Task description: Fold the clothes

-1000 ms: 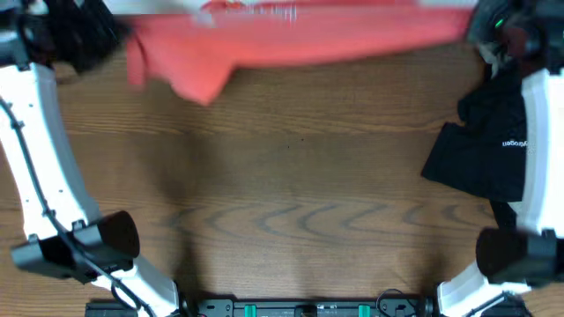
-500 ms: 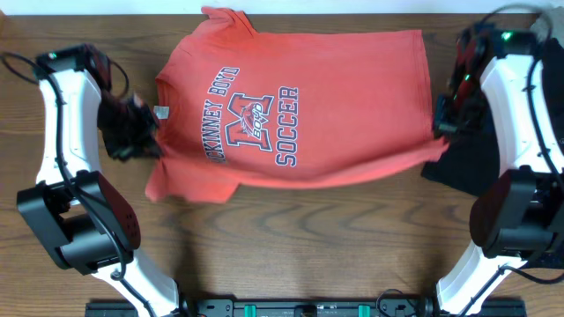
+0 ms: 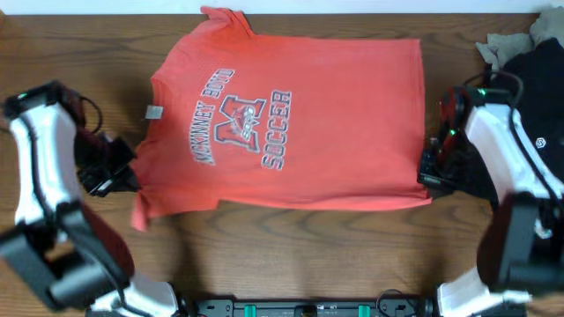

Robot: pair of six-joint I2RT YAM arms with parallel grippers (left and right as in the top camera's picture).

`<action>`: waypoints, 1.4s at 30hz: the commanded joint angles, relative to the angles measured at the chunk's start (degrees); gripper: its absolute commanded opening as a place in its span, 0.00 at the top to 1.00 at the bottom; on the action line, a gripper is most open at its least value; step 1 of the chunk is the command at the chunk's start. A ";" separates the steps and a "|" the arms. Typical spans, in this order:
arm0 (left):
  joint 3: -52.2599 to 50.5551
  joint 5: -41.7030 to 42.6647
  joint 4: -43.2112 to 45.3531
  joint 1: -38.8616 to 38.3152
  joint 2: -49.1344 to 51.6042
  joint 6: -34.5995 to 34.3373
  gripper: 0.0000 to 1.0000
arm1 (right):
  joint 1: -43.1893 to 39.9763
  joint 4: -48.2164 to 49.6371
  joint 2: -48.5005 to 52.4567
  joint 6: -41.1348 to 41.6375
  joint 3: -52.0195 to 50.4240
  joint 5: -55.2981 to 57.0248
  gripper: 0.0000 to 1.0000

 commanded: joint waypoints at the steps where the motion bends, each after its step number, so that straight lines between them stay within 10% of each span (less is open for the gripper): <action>1: -0.57 -1.42 -0.85 0.46 -6.80 -1.73 0.94 | 0.50 0.63 -6.01 2.43 -2.97 -0.15 0.99; 39: -5.31 3.98 49.09 -6.88 7.61 -7.61 0.93 | 4.24 59.82 7.10 1.33 -4.11 -0.20 0.91; 42: -5.31 3.98 51.23 -6.88 7.61 -7.58 0.59 | 4.26 60.94 7.13 1.33 -4.11 -0.20 0.69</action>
